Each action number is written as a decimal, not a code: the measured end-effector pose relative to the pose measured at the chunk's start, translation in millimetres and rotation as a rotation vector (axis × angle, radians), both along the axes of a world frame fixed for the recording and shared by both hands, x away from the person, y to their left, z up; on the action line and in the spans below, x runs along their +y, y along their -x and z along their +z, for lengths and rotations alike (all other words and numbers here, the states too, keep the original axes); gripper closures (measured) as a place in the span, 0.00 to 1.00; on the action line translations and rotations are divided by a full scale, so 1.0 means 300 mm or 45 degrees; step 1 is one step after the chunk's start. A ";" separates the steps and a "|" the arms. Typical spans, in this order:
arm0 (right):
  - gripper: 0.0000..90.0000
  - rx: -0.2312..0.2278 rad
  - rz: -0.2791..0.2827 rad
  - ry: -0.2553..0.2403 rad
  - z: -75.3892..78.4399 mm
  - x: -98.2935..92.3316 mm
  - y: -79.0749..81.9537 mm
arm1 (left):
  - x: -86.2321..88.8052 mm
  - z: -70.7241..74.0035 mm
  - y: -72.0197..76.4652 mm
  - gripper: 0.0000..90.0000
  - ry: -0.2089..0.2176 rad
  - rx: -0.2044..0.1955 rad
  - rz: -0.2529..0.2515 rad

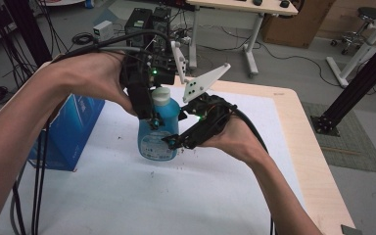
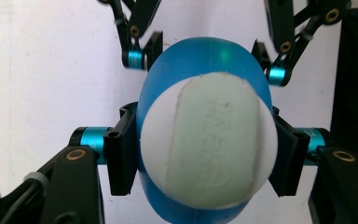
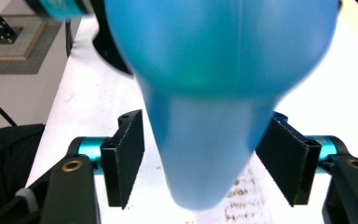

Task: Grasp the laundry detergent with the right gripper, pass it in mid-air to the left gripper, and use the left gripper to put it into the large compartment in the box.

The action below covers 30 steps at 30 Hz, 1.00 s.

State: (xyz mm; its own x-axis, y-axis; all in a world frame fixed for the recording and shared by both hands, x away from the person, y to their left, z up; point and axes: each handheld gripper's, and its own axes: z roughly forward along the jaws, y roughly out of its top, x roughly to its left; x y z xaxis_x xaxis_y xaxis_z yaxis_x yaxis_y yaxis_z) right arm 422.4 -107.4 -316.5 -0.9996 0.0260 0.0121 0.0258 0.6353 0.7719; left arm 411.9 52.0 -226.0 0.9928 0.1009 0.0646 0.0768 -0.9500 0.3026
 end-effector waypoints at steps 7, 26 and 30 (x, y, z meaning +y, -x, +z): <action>0.25 -0.013 -0.047 0.058 0.025 -0.043 0.015 | 0.045 0.053 -0.006 0.42 -0.009 0.009 0.055; 0.14 -0.152 -0.304 0.401 0.045 -0.279 0.086 | 0.259 0.319 -0.025 0.42 -0.048 -0.038 0.362; 0.14 -0.147 -0.356 0.433 0.028 -0.325 0.083 | 0.313 0.361 -0.029 0.42 -0.025 -0.030 0.449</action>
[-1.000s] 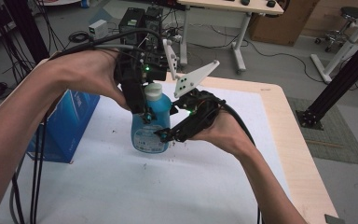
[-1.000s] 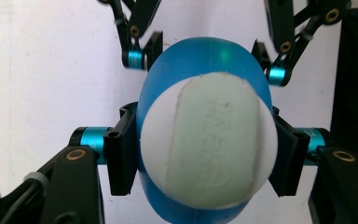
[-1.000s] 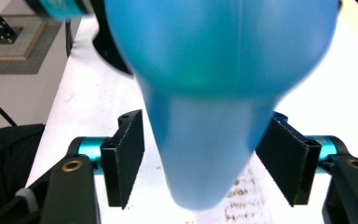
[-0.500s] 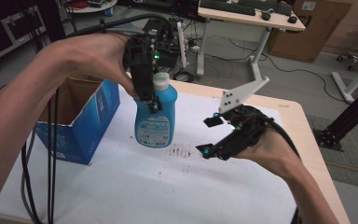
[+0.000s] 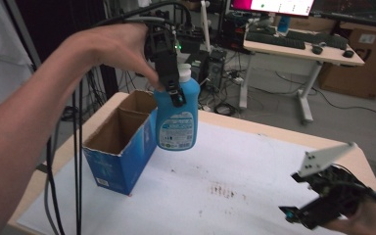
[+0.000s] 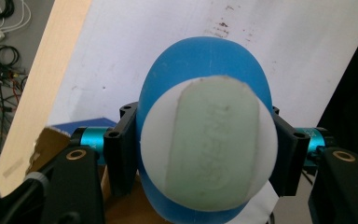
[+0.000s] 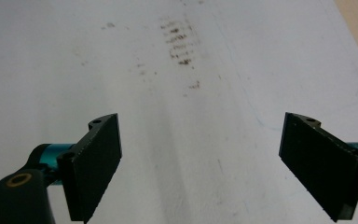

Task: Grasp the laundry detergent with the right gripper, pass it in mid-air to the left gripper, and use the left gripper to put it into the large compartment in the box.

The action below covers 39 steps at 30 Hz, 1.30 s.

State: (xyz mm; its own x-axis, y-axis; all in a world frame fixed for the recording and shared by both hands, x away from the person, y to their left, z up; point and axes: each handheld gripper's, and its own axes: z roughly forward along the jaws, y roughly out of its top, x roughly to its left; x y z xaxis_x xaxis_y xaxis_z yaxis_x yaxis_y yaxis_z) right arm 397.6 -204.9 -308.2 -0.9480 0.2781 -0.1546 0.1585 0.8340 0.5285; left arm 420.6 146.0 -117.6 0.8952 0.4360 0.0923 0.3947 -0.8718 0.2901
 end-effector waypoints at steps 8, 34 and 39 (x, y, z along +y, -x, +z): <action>0.14 0.001 -0.052 0.031 -0.019 -0.034 -0.008 | 0.132 0.064 0.010 0.42 0.063 -0.026 0.173; 0.14 0.020 -0.104 0.086 -0.089 -0.041 -0.014 | 0.396 0.042 0.039 0.42 -0.044 -0.033 0.565; 0.14 0.021 -0.114 0.089 -0.095 -0.045 -0.009 | 0.402 -0.011 0.027 0.42 -0.054 0.000 0.583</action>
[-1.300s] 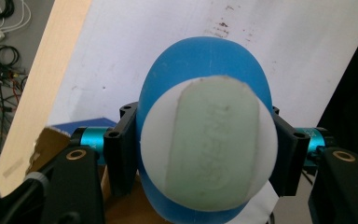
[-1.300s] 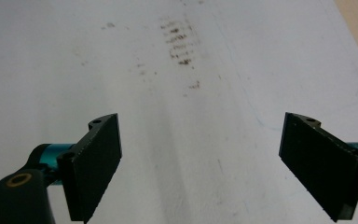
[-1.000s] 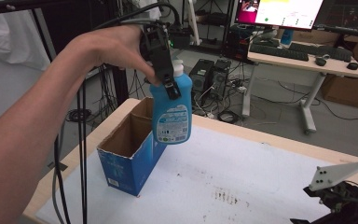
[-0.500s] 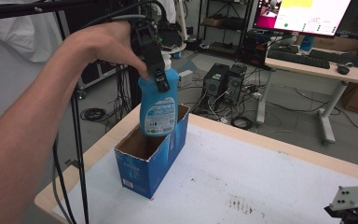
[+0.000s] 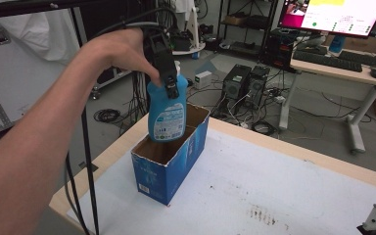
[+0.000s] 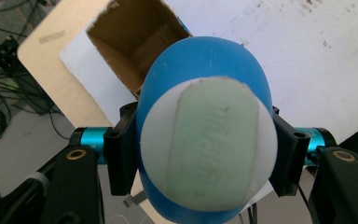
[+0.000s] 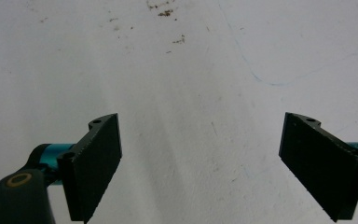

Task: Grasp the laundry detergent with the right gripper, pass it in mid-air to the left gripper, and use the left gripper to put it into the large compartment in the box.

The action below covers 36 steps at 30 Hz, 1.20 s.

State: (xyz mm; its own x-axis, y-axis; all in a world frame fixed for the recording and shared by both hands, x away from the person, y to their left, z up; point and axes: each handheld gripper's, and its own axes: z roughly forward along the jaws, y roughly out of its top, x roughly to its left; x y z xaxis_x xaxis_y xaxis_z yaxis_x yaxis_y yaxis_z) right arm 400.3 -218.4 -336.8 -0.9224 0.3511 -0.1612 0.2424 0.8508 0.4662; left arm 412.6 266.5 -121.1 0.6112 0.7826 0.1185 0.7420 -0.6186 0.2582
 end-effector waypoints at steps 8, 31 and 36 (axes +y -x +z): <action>0.14 0.005 0.005 0.023 -0.019 -0.002 0.007 | 0.014 -0.110 -0.015 0.42 0.036 0.048 -0.045; 0.14 0.039 -0.007 0.067 -0.079 -0.017 0.022 | 0.044 -0.398 -0.047 0.42 -0.021 0.108 -0.394; 0.14 0.044 -0.007 0.068 -0.088 -0.018 0.021 | 0.036 -0.438 -0.047 0.42 -0.049 0.110 -0.462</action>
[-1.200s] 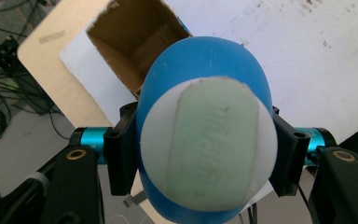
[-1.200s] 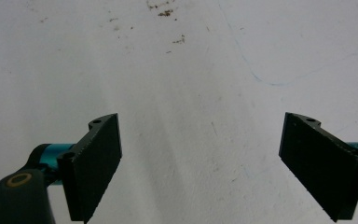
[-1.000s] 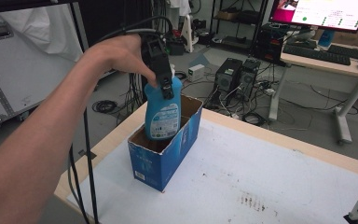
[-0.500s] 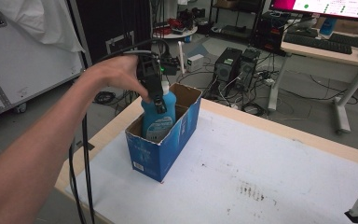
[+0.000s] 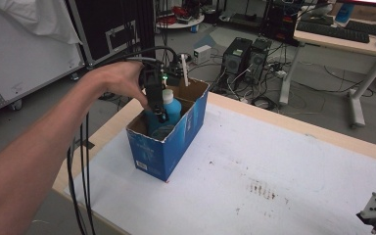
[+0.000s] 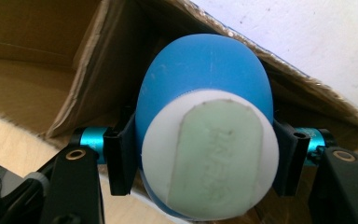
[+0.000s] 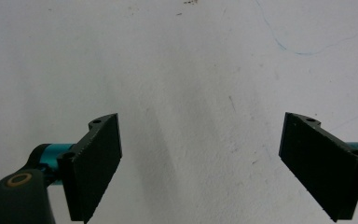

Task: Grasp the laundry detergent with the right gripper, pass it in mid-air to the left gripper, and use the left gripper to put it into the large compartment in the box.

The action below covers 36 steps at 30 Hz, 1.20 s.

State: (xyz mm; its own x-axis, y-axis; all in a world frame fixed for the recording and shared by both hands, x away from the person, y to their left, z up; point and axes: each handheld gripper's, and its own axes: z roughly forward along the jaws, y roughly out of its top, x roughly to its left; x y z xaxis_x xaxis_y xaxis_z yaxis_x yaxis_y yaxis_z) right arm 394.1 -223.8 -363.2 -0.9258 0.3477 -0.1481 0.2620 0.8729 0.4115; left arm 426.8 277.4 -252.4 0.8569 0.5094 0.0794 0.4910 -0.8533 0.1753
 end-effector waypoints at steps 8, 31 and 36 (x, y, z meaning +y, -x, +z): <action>0.14 0.005 0.008 0.004 -0.004 0.006 0.000 | 0.001 -0.051 -0.010 0.42 -0.012 0.018 -0.011; 0.14 0.014 0.005 0.008 -0.018 0.014 0.005 | 0.004 -0.078 -0.020 0.41 0.009 0.009 -0.003; 0.14 0.015 0.007 0.001 -0.015 0.013 0.005 | 0.008 -0.079 -0.023 0.41 0.019 0.011 -0.002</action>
State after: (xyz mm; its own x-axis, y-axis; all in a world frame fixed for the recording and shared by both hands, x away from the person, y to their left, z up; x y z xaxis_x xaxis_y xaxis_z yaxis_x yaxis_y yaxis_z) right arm 392.5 -219.8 -367.6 -0.9295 0.3423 -0.1373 0.2619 0.8747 0.4078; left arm 433.7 279.8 -276.2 0.8585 0.5088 0.0642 0.4909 -0.8515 0.1840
